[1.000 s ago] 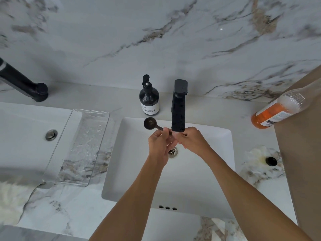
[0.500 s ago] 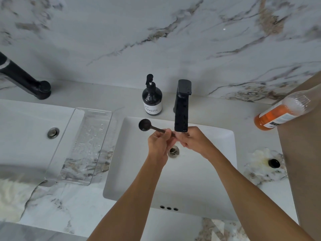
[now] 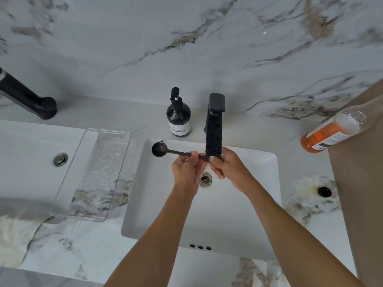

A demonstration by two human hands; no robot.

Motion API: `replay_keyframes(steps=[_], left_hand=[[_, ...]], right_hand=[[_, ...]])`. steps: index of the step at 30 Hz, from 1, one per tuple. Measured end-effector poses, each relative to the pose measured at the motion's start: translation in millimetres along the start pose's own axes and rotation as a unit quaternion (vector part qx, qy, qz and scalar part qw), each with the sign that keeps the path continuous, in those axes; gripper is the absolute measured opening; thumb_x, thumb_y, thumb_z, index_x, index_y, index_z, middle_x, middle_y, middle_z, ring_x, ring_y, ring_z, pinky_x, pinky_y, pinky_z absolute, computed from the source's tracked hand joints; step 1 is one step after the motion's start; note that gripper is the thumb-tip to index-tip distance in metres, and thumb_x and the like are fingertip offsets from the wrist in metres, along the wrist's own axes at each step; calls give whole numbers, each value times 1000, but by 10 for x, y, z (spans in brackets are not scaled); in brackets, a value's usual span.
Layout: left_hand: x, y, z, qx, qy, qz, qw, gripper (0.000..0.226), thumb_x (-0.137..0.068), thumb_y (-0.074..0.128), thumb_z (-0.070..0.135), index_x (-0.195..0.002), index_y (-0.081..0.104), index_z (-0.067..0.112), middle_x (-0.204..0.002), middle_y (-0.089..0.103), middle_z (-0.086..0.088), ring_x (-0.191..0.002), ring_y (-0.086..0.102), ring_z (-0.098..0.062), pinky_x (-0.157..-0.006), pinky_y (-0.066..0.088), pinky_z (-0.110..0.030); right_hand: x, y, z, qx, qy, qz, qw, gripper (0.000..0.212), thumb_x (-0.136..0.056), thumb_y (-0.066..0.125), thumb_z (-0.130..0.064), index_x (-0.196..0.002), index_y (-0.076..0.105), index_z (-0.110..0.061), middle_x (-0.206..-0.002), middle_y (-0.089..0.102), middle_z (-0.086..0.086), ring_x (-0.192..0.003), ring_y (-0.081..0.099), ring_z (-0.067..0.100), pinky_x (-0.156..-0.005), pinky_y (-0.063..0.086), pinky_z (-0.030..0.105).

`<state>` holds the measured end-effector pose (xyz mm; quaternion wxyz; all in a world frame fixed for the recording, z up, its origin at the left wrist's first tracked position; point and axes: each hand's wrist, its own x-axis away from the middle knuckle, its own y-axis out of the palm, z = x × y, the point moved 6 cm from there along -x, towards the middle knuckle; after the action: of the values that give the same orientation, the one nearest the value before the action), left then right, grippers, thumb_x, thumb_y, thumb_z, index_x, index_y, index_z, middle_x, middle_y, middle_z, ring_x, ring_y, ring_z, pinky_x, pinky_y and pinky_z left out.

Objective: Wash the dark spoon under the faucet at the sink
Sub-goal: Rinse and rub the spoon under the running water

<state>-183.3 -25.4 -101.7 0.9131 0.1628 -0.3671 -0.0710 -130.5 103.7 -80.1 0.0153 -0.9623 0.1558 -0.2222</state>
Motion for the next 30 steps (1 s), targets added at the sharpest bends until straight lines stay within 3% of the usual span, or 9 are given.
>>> replay_keyframes(steps=[3, 7, 10, 13, 17, 19, 21, 27, 30], left_hand=[[38, 76, -10, 39, -14, 2, 999, 6, -100, 58, 5, -101, 61, 1, -81, 76, -13, -72, 76, -20, -67, 62, -29], [107, 196, -92, 0, -29, -23, 999, 11, -90, 66, -8, -90, 64, 3, -77, 74, -10, -64, 74, -15, -66, 60, -25], [114, 174, -115, -8, -16, -16, 1000, 13, -93, 61, -7, -85, 64, 3, -69, 69, -10, -55, 66, -16, -65, 57, -29], [98, 78, -114, 24, -7, 21, 999, 16, -100, 57, 5, -86, 63, 0, -76, 71, -14, -63, 69, -22, -62, 60, -31], [106, 51, -140, 50, -14, 35, 998, 26, -104, 54, 20, -95, 64, -2, -77, 70, -16, -64, 68, -23, -66, 61, -31], [145, 94, -172, 27, -10, 26, 999, 10, -96, 64, 8, -98, 65, -1, -70, 66, -12, -57, 62, -20, -59, 58, -29], [185, 122, -218, 16, -10, 32, 999, 15, -87, 72, -2, -99, 63, 1, -67, 62, -10, -55, 57, -20, -55, 54, -28], [151, 28, -319, 46, -18, 86, 995, 6, -94, 68, 8, -92, 62, 6, -67, 65, -8, -48, 58, -15, -51, 53, -25], [135, -47, -361, 61, -27, 107, 992, 19, -99, 63, 19, -84, 62, 6, -64, 68, -6, -50, 61, -14, -54, 55, -25]], right_hand=[[5, -72, 73, -53, 7, 101, 993, 19, -98, 56, -10, -90, 56, 8, -56, 50, 4, -48, 37, 17, -44, 28, 25], [7, -45, 187, -80, 12, 195, 978, 42, -96, 61, -20, -74, 46, 11, -57, 41, 10, -47, 32, 16, -45, 25, 25], [37, -17, 209, -78, 8, 203, 976, 38, -98, 57, -16, -70, 47, 8, -57, 45, 11, -45, 37, 15, -44, 30, 24], [94, 103, 194, -98, 3, 175, 980, 23, -100, 54, -11, -79, 56, -2, -60, 53, 10, -43, 43, 13, -42, 35, 23], [98, 167, 252, -85, 16, 246, 965, 24, -97, 55, -15, -73, 55, -14, -60, 55, 4, -47, 46, 14, -44, 38, 25], [88, 151, 288, -74, 21, 283, 956, 31, -95, 56, -15, -64, 51, -12, -57, 51, 4, -49, 42, 18, -47, 36, 28], [102, 113, 325, -68, 22, 314, 947, 35, -93, 58, -17, -62, 50, -2, -55, 47, 7, -52, 39, 20, -51, 35, 33], [90, 158, 346, -4, 26, 250, 968, 26, -96, 60, -31, -77, 58, -12, -69, 63, 7, -59, 56, 20, -55, 44, 31], [101, 175, 366, 3, 22, 234, 972, 15, -92, 64, -31, -87, 56, -19, -80, 70, 10, -65, 65, 21, -54, 48, 30]])
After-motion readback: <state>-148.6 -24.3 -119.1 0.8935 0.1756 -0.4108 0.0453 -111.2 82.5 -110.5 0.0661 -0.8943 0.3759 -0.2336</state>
